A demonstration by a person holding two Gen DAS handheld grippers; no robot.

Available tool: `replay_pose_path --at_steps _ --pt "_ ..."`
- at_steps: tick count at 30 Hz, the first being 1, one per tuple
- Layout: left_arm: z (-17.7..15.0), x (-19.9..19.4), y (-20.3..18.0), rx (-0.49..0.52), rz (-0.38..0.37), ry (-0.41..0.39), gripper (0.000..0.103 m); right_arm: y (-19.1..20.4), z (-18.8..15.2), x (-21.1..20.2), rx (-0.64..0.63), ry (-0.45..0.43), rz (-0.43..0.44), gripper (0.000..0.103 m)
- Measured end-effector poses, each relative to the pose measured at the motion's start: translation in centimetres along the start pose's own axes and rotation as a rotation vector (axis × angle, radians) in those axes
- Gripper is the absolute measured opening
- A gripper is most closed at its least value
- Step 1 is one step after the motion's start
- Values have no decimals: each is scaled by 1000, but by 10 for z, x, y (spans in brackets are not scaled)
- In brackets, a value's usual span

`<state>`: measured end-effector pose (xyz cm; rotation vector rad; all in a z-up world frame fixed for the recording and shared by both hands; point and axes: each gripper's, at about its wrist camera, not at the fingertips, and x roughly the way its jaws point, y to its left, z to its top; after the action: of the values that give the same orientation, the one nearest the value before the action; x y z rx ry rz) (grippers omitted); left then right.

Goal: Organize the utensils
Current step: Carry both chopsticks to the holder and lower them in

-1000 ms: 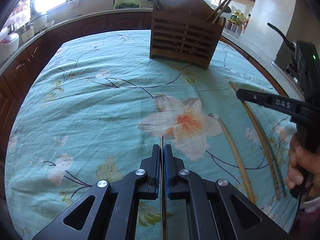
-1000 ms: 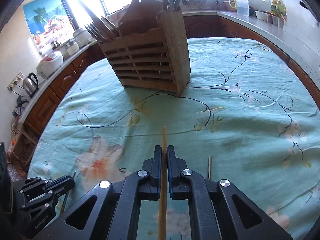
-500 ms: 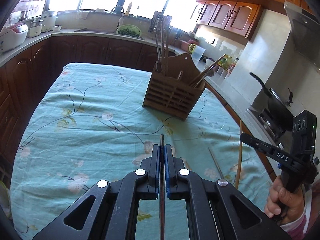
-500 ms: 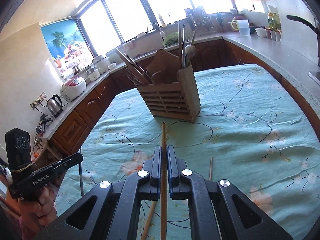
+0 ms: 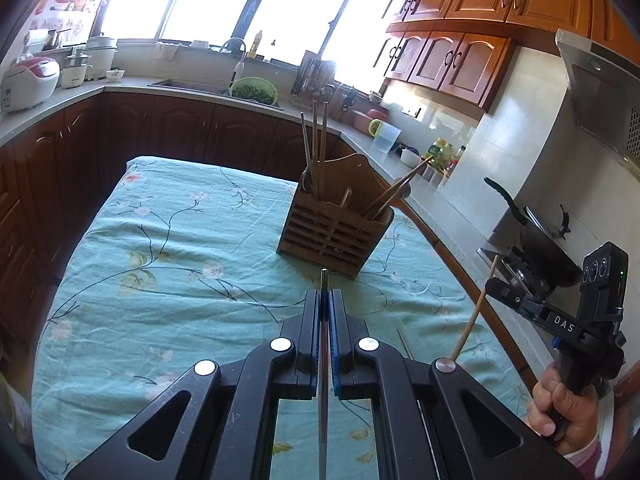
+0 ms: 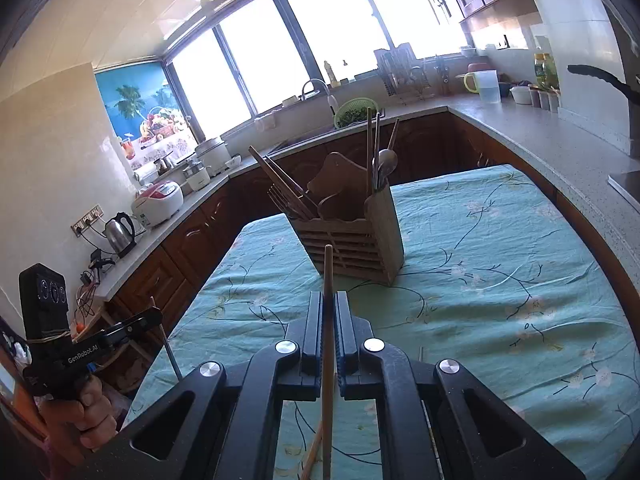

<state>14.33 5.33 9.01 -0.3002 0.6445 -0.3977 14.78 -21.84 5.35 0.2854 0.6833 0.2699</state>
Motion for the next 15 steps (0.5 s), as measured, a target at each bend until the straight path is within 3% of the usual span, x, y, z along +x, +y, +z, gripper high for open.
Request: replay_pose_path --at_steps 15 --pt "18 7 -2 16 -5 -41 3 0 13 -4 -5 -38 3 5"
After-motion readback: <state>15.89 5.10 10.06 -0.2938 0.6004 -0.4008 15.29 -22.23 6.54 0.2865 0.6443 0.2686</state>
